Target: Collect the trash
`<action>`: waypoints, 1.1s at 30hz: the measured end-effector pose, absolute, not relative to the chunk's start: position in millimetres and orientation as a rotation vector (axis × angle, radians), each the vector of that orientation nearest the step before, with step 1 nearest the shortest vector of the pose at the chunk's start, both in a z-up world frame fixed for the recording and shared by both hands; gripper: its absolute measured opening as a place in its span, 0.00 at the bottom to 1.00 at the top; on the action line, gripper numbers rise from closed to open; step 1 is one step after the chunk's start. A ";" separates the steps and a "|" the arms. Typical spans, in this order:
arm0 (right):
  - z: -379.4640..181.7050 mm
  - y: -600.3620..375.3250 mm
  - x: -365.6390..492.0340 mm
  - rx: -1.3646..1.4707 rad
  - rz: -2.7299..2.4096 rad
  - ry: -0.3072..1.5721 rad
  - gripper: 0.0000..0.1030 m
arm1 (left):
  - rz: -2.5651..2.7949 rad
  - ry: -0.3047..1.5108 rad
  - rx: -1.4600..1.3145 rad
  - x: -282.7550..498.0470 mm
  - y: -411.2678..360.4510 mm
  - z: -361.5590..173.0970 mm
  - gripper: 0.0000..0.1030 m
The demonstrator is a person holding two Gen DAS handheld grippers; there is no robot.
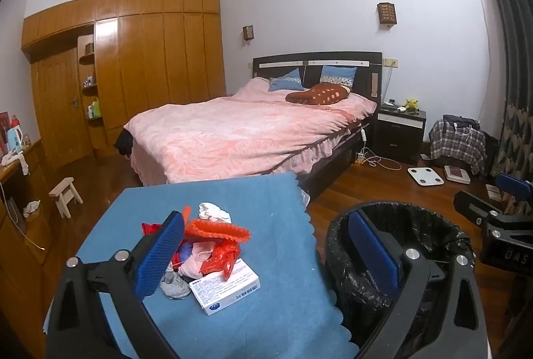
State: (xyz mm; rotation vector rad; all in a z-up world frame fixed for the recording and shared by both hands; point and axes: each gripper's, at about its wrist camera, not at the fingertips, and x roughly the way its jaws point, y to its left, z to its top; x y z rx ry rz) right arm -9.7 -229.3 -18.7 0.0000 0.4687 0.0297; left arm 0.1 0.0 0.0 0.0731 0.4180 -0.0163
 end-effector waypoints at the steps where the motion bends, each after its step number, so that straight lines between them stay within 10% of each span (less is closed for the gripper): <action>1: -19.0 -229.3 -9.2 0.001 0.030 0.477 0.95 | -0.015 0.422 0.070 0.4 0.2 -0.1 0.94; 33: -19.2 -227.6 -7.9 0.003 0.033 0.475 0.95 | -0.012 0.418 0.077 0.3 -0.3 -0.5 0.94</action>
